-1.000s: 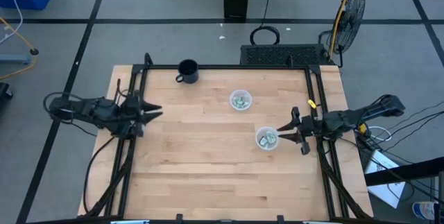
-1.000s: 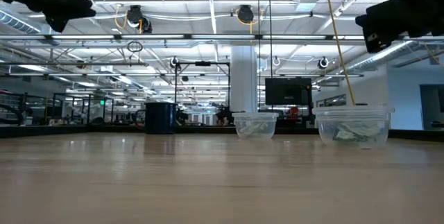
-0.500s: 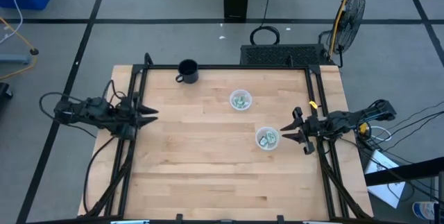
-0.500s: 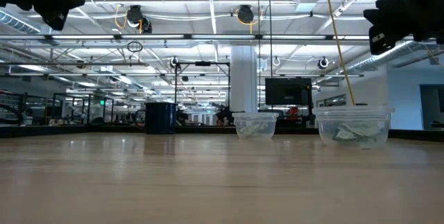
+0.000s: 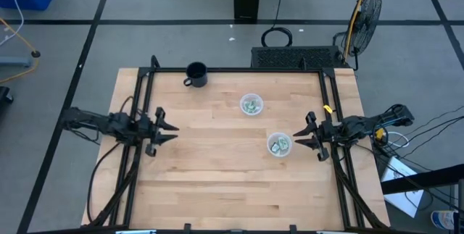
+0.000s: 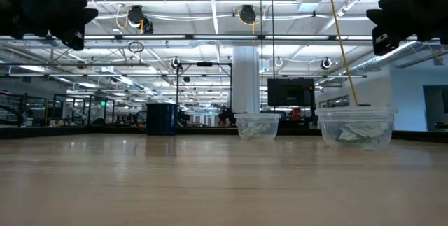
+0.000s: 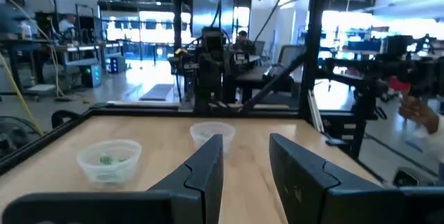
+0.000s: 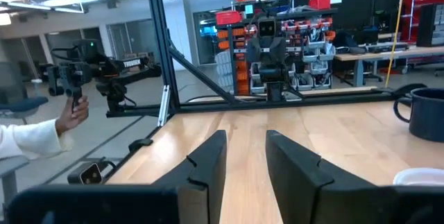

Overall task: Pick and place items into bin
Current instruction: Return to Home Position

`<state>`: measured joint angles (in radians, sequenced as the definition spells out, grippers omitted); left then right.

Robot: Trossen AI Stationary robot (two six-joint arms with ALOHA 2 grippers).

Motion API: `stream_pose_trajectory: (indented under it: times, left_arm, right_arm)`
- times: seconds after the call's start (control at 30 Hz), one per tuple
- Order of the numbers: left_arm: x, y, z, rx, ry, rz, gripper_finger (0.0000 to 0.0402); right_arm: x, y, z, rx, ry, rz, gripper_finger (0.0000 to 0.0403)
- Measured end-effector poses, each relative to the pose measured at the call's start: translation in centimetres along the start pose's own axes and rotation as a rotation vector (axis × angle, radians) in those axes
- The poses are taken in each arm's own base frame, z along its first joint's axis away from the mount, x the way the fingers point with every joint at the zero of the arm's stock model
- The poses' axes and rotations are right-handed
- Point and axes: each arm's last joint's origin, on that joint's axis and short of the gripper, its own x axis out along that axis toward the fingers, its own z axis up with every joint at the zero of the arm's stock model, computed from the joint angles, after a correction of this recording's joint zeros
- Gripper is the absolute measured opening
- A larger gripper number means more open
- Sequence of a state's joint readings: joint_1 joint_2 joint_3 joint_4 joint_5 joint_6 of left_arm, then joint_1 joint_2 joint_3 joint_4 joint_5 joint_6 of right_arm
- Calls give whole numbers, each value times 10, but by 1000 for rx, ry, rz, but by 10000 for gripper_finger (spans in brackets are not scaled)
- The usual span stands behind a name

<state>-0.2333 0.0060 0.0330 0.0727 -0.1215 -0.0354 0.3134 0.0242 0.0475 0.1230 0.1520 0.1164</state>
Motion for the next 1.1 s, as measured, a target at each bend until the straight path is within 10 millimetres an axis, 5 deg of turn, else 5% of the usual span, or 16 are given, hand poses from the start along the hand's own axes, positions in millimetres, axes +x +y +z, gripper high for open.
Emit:
stream_pose_trajectory:
  times: [1.1]
  left_arm:
    - [1, 0, -11, -44, 62, -13, 124]
  right_arm:
    - [1, 0, -5, 19, 57, -11, 96]
